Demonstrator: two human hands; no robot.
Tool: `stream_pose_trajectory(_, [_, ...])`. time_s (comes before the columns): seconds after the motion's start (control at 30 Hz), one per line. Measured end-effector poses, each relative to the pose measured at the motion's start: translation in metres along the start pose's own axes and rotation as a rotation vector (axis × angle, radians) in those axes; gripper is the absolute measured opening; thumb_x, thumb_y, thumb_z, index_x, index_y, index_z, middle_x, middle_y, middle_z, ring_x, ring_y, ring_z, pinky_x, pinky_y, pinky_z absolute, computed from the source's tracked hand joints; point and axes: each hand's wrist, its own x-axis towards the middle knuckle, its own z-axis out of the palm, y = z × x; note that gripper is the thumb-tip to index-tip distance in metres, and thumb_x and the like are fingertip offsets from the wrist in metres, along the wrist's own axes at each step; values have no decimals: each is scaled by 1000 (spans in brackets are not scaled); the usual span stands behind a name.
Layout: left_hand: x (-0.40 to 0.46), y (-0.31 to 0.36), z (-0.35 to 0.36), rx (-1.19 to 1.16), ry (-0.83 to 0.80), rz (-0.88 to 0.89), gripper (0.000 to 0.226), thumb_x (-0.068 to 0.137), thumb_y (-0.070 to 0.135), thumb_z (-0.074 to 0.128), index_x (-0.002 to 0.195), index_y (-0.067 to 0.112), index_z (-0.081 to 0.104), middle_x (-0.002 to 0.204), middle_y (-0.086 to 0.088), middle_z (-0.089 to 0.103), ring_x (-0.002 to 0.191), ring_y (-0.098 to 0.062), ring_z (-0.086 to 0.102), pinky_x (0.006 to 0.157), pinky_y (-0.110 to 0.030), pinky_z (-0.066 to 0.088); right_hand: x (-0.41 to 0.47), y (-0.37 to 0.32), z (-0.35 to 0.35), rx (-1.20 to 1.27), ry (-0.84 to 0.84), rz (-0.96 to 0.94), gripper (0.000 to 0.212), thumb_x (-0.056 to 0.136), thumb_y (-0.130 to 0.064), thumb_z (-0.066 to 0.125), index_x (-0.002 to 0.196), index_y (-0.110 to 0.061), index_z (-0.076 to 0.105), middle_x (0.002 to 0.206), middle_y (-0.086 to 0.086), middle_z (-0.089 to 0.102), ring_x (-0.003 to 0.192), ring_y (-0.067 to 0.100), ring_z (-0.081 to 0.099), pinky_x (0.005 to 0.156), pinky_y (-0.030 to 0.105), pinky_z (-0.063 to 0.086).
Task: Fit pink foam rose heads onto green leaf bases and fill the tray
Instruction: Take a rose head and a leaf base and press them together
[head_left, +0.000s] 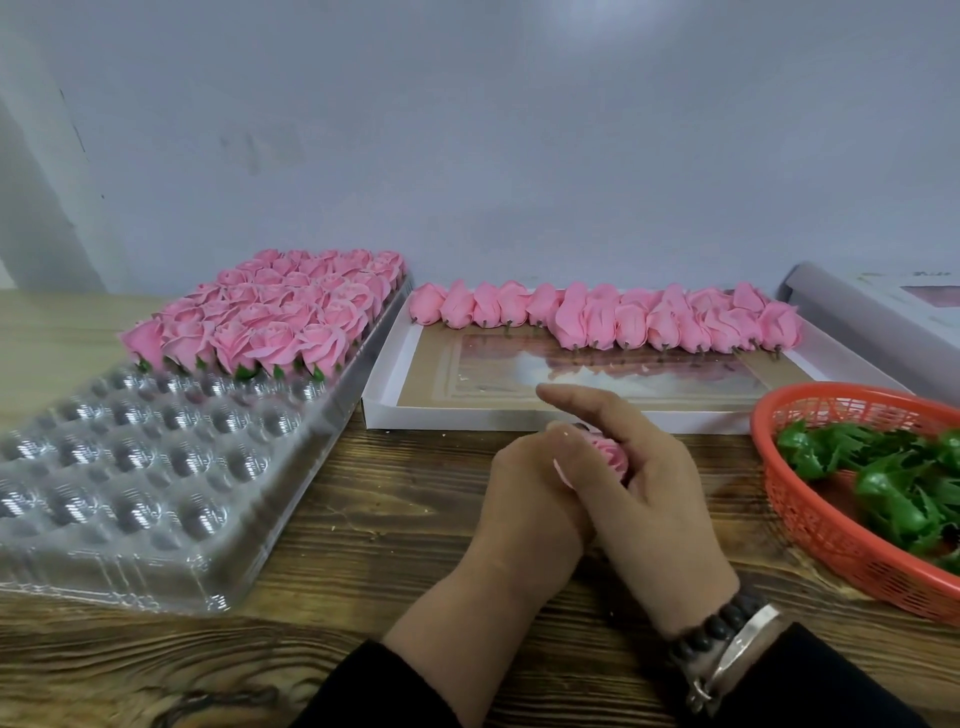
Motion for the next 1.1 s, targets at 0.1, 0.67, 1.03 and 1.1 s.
stream_pose_trajectory(0.1, [0,3,3,5,-30,-38,14,89,-7,47,88,-11,61,73,-9,60,63,-2,57,59,-13,47,0,1,4,-77,60,-21,25,78,-49,51,90,-35,67,91,-20,69,91,-5,62,78,9,44])
stream_pose_trajectory(0.67, [-4,11,-11,174,-337,-171,28,87,1,52,62,13,53,45,4,48,39,-7,44,42,-16,37,5,5,-19,-224,-403,80,31,79,-47,51,108,-44,59,84,-10,72,55,6,67,70,20,49])
stream_pose_trajectory(1.03, [0,-6,-4,318,-100,44,21,89,14,54,72,24,63,65,13,63,67,3,60,55,-7,43,2,4,0,-90,21,-15,34,76,-57,40,86,-37,66,91,-17,69,89,-1,63,72,15,48])
stream_pose_trajectory(1.1, [0,-9,0,433,-83,109,16,91,17,51,84,19,65,72,14,59,72,1,58,62,-8,45,0,6,3,-177,43,-40,43,80,-53,40,81,-21,69,83,-3,70,82,6,63,72,22,48])
